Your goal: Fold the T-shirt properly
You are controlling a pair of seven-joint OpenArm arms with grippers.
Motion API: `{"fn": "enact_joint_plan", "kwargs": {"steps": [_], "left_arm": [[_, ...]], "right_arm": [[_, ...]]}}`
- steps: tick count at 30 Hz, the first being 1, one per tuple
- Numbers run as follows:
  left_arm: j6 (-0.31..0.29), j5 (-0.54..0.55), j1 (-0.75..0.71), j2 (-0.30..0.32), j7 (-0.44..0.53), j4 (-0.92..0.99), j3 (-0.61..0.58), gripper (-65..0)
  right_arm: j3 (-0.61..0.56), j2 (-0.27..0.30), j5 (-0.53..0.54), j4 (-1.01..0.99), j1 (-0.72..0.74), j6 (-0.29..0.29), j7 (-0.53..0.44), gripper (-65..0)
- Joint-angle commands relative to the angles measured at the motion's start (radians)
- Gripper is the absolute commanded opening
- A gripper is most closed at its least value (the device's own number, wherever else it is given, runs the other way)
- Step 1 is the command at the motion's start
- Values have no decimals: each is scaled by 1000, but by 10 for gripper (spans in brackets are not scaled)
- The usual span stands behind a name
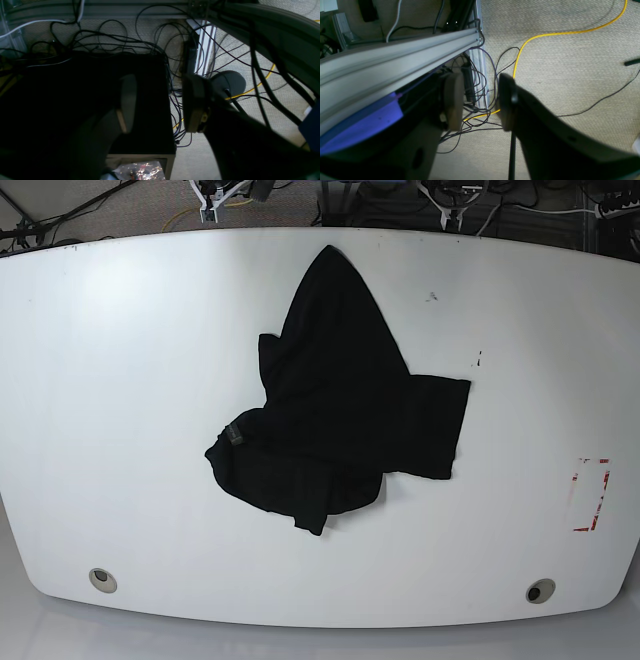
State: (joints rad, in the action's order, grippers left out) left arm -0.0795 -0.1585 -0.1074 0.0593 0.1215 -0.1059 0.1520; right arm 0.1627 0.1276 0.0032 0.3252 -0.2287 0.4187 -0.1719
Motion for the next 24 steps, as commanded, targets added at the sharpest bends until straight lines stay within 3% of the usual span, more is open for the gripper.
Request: {"fn": "enact_joint_plan", "kwargs": {"steps": [1,2,16,24], "left_arm": [[-2,4,-88,-1,29,-118,26,-373],[-4,-2,-51,-8,5,-10,1,-376],[-4,0,-38,-8,7,-13,1,-376],[-6,0,-131,-8,7,-226,1,-376]], "right_arm": [[3,2,-6,107,-82,0,-6,-424],[1,-9,1,5,-22,-1,-5,-428],[1,-9,1,2,-4,-1,-5,-428],[5,-9,7,30,-19,-1,-30,-431]]}}
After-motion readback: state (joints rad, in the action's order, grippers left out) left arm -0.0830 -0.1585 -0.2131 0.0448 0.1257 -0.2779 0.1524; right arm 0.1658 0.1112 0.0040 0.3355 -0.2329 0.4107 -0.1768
